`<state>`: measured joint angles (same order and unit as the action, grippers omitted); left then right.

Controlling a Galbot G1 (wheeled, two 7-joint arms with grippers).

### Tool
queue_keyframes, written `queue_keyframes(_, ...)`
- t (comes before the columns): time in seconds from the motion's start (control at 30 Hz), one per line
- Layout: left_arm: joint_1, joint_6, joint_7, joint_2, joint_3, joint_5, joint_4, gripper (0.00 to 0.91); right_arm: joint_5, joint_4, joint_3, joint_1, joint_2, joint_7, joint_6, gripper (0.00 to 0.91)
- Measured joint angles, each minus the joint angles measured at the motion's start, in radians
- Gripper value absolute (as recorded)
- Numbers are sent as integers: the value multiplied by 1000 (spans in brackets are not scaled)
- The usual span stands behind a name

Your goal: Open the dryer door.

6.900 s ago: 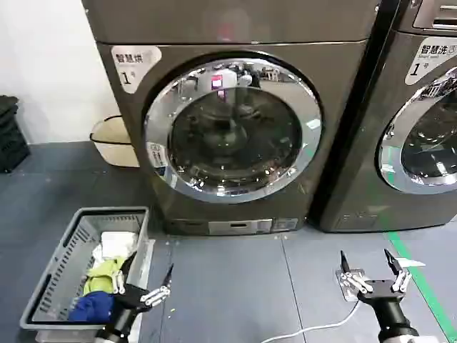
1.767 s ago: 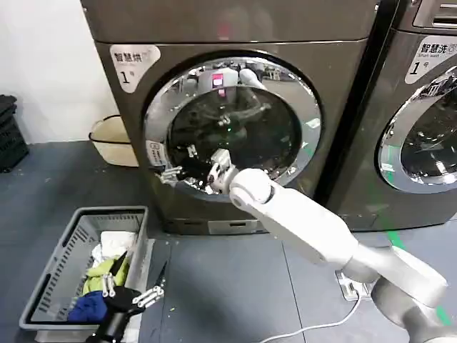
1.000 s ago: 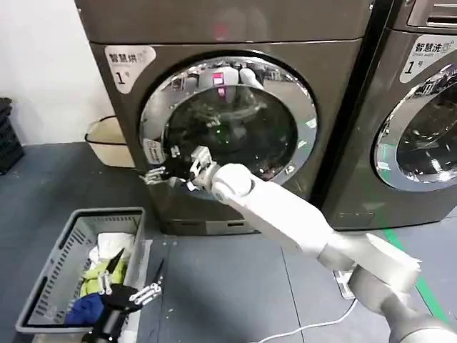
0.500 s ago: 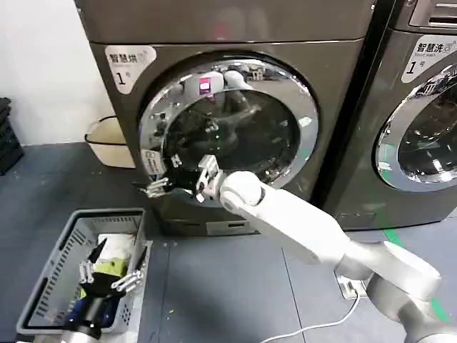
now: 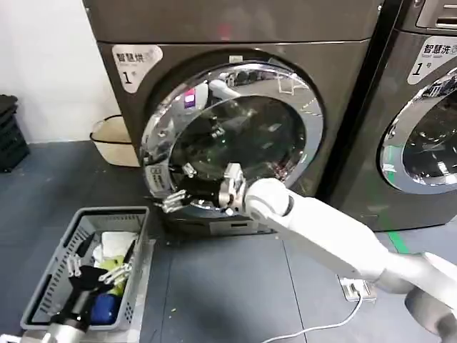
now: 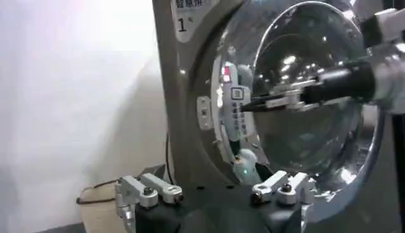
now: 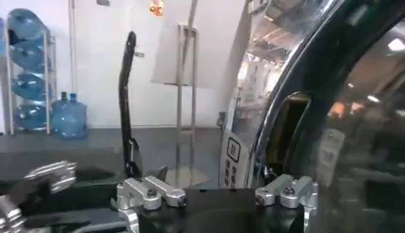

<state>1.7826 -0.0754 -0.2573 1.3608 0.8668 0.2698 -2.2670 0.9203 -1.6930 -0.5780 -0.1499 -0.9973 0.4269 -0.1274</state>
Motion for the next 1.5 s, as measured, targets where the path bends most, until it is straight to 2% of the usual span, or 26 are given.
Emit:
queue_keyframes(0.23, -22, 8, -5, -40, 23, 34, 14, 907, 1, -60, -6, -1, 75, 99, 2, 907)
queue_keyframes(0.7, -60, 14, -8, -129, 55, 68, 45, 907, 15, -111, -1, -18, 155, 212, 15, 907)
queue_keyframes(1.0, -132, 28, -7, -229, 47, 123, 91, 907, -20, -172, -5, -21, 251, 292, 60, 907)
queue_keyframes(1.27, -223, 29, -25, -354, -14, 131, 151, 907, -26, -247, 55, -80, 368, 308, 96, 907)
queue_keyframes(1.5, -329, 21, -46, -478, -130, 147, 209, 907, -17, -321, 261, -260, 523, 290, 108, 907)
